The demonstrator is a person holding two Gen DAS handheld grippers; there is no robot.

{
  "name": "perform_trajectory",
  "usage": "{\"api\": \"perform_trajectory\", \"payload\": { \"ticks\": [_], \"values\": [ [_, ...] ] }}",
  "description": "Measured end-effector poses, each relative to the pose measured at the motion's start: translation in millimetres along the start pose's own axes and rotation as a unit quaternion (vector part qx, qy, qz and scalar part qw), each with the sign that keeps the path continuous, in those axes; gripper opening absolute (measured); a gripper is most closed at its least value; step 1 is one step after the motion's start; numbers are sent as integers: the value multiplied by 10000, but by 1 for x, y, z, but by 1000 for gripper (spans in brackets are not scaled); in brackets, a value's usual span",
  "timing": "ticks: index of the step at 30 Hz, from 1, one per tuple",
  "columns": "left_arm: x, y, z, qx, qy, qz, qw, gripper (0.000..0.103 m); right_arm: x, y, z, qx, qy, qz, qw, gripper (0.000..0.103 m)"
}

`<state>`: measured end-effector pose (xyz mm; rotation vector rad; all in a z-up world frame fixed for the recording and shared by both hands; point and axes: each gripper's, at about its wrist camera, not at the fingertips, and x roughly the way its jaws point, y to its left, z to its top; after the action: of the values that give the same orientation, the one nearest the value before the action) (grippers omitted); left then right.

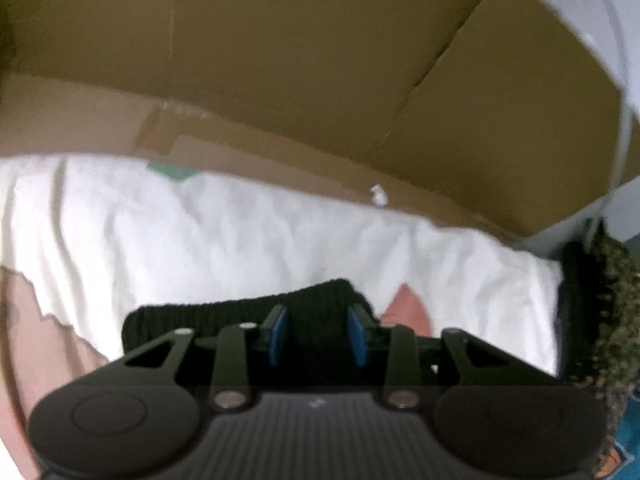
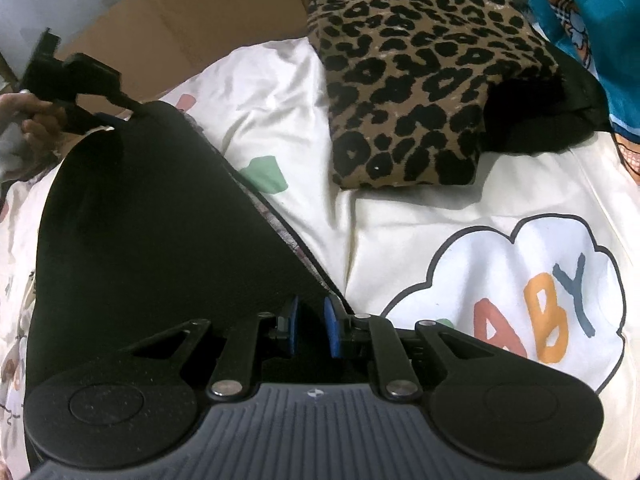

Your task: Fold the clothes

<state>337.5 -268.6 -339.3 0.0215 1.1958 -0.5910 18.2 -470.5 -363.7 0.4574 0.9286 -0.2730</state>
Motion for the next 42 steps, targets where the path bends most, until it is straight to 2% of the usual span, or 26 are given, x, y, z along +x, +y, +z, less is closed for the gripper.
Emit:
{"api": "perform_trajectory", "payload": {
  "ticks": [4, 9, 13, 17, 24, 28, 35, 39, 42],
  "values": [
    [-22, -13, -4, 587, 180, -203, 9979, 35, -9, 3, 1, -64, -143, -202, 9997, 22],
    [-20, -25, -10, 1196, 429, -69, 9919, 35, -18, -5, 3, 108, -268, -311, 9991, 22],
    [0, -13, -8, 907, 540, -63, 9944, 35, -20, 3, 7, -38, -266, -257, 9993, 22],
    [12, -10, -4, 752, 348, -4, 9966, 37, -22, 15, 6, -197, -201, -163, 9995, 22],
    [23, -19, -2, 829, 203, 237, 9961, 40, -25, 17, -12, -276, 122, -284, 9991, 23],
    [5, -23, -7, 1047, 132, 311, 9939, 40, -21, 8, -25, -183, 288, -497, 9982, 23],
    [-47, -16, -28, 1358, 99, 273, 9903, 42, -29, 6, -26, -74, 202, -653, 9976, 23],
    [-70, -9, -44, 1461, 276, 293, 9884, 42, -44, 10, -27, -2, 39, -561, 9984, 23],
    [-94, -4, -54, 1647, 232, 371, 9854, 42, -59, 12, -27, 60, -179, -423, 9989, 23]
  ]
}}
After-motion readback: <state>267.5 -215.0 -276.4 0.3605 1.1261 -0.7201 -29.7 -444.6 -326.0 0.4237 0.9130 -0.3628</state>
